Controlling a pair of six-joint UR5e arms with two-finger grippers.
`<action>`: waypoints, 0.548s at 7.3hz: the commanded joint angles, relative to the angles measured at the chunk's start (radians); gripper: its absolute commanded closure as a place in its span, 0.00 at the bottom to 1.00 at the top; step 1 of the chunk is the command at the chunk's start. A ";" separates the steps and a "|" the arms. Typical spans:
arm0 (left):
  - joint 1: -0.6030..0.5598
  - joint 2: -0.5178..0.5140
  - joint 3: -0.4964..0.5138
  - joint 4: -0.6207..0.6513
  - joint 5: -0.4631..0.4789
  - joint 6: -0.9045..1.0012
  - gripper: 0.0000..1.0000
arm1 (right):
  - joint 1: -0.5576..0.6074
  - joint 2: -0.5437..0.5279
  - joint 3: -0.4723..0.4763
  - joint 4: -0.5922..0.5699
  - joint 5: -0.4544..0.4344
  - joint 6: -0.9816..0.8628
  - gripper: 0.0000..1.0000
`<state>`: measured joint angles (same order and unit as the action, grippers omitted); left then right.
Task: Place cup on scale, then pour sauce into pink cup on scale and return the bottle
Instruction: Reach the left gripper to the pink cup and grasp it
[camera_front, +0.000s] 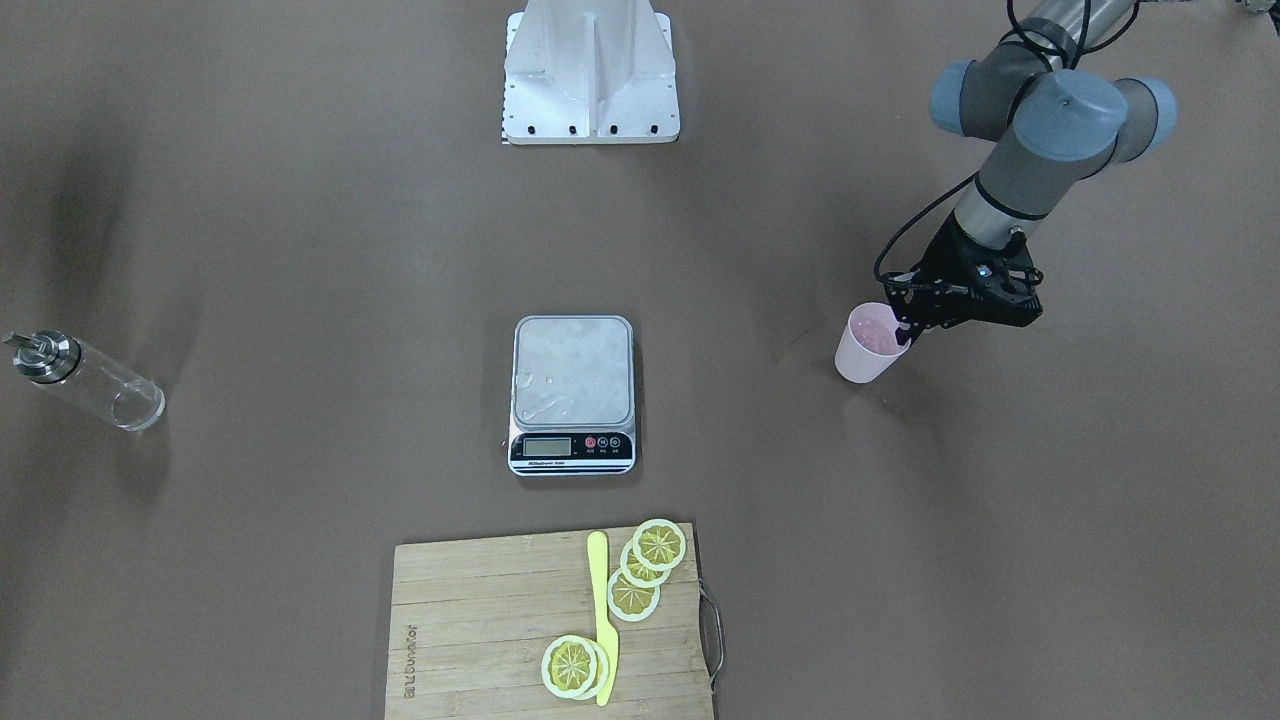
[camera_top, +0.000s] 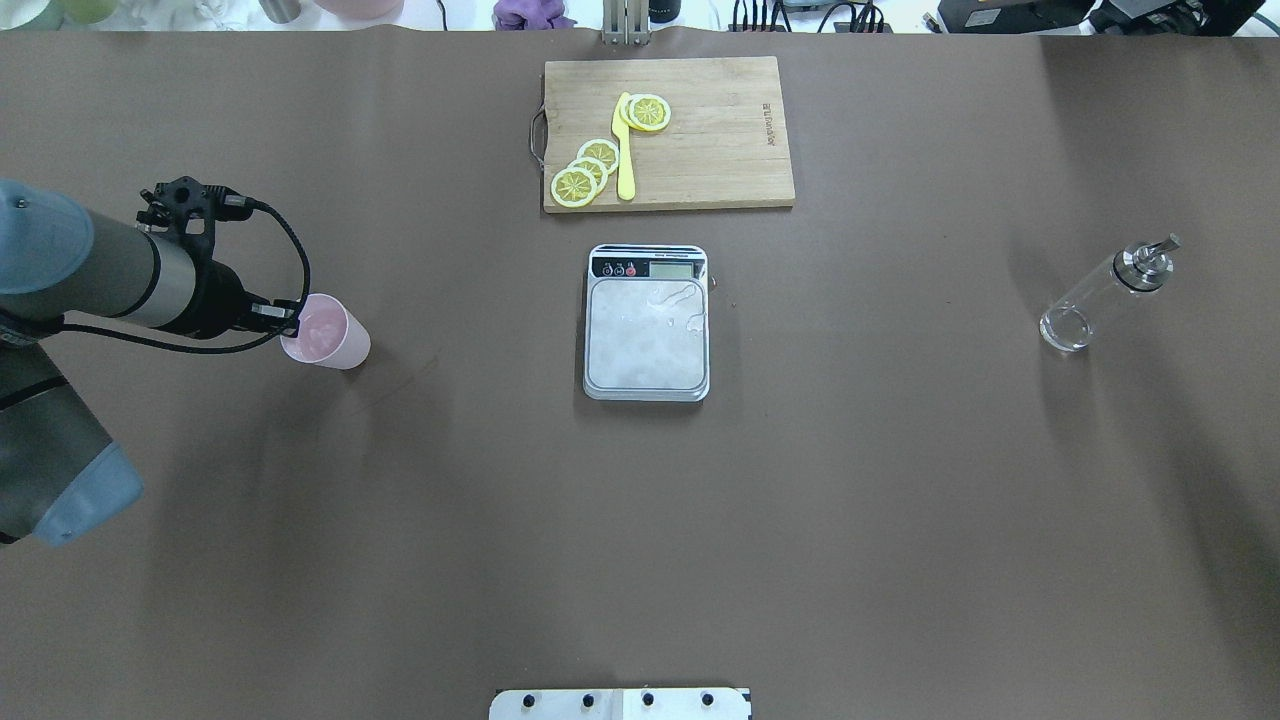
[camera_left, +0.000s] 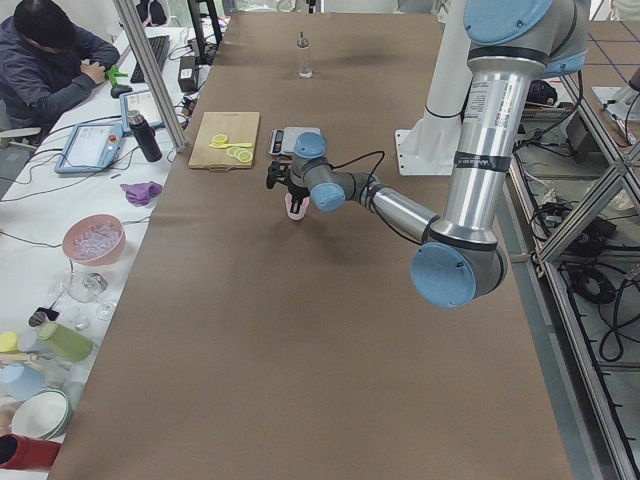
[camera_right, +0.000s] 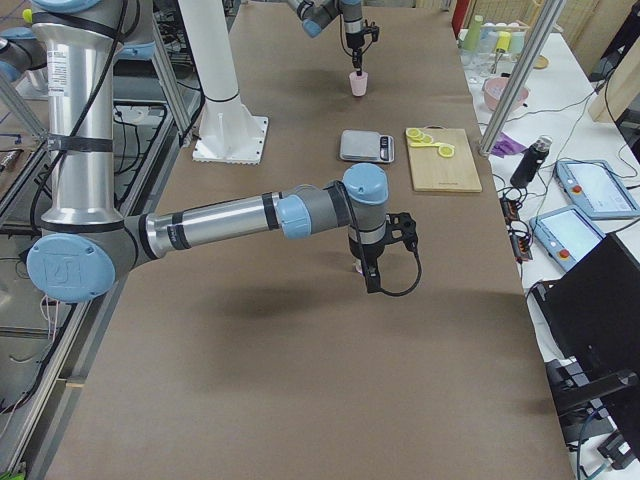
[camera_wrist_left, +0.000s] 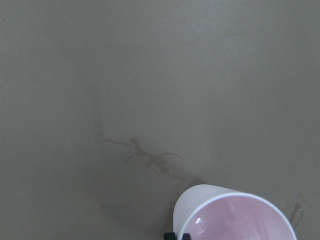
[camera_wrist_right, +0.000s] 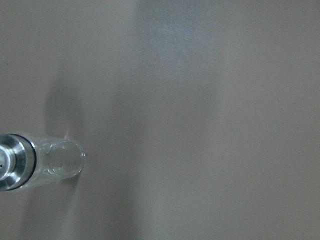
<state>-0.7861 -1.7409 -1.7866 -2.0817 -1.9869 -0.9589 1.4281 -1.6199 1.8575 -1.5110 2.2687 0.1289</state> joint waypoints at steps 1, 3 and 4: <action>-0.008 -0.011 -0.014 0.021 -0.003 0.000 1.00 | 0.000 0.000 0.000 0.000 0.000 0.000 0.00; -0.005 -0.169 -0.080 0.331 0.000 -0.009 1.00 | 0.000 0.000 0.000 0.000 0.000 0.001 0.00; -0.001 -0.298 -0.079 0.503 0.014 -0.012 1.00 | 0.000 0.000 0.000 0.000 0.000 0.001 0.00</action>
<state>-0.7909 -1.8995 -1.8524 -1.7858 -1.9838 -0.9666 1.4282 -1.6199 1.8577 -1.5110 2.2688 0.1302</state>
